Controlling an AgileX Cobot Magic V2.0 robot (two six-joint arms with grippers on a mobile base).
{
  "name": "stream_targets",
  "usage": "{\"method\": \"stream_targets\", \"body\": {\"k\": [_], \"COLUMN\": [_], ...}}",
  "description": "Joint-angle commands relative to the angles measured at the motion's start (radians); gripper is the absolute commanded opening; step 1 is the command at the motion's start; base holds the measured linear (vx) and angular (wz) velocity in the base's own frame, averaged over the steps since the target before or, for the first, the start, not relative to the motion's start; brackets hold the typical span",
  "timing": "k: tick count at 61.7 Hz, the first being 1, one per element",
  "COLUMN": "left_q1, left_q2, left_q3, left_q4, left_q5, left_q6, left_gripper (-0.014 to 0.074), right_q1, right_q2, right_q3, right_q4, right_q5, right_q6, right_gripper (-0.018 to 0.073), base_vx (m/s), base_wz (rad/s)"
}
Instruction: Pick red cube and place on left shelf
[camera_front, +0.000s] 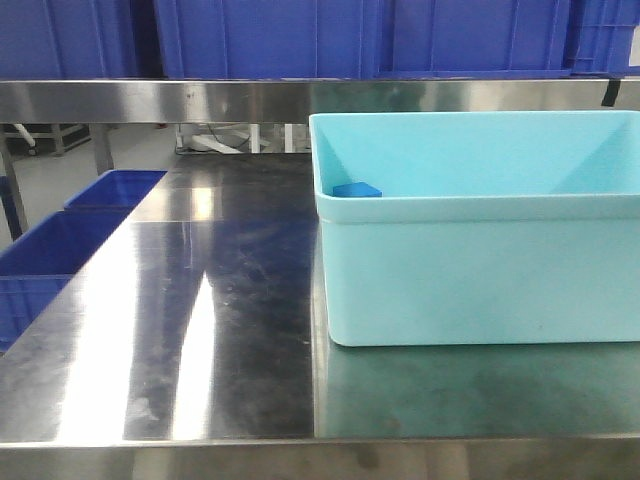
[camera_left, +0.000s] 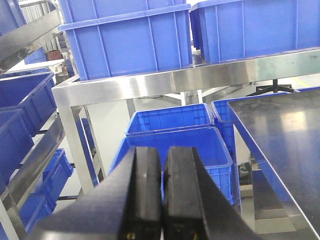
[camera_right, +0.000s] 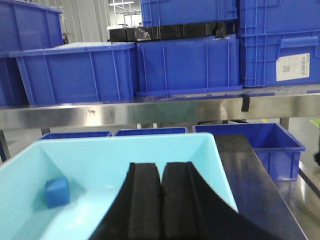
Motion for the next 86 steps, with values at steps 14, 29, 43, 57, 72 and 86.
{"method": "stream_targets", "body": {"k": [14, 29, 43, 57, 72, 86], "left_q1": [-0.007, -0.007, -0.007, -0.007, -0.007, -0.007], "left_q2": [-0.015, -0.015, -0.015, -0.015, -0.015, -0.015], "left_q3": [0.022, 0.022, 0.022, 0.022, 0.022, 0.022], "left_q4": [-0.005, -0.005, -0.005, -0.005, -0.005, -0.005], "left_q5": [-0.09, -0.09, -0.09, -0.09, -0.09, -0.09], "left_q6": [0.001, 0.001, 0.001, 0.001, 0.001, 0.001], "left_gripper": [0.0106, 0.0106, 0.0106, 0.0106, 0.0106, 0.0106], "right_q1": [-0.006, 0.004, 0.097, 0.194, 0.202, 0.202], "right_q2": [0.38, 0.751, 1.02, 1.189, 1.265, 1.277], "right_q3": [-0.407, -0.758, -0.998, -1.072, -1.072, -1.072], "right_q4": [0.017, 0.017, 0.017, 0.017, 0.017, 0.007], "right_q5": [0.061, 0.273, 0.493, 0.646, 0.715, 0.732], "right_q6": [0.011, 0.01, 0.009, -0.017, -0.017, -0.017], "right_gripper": [0.0052, 0.0052, 0.0074, 0.0587, 0.0624, 0.0624], "base_vx": [0.0, 0.0, 0.0, 0.0, 0.0, 0.0], "base_wz": [0.0, 0.0, 0.0, 0.0, 0.0, 0.0]}}
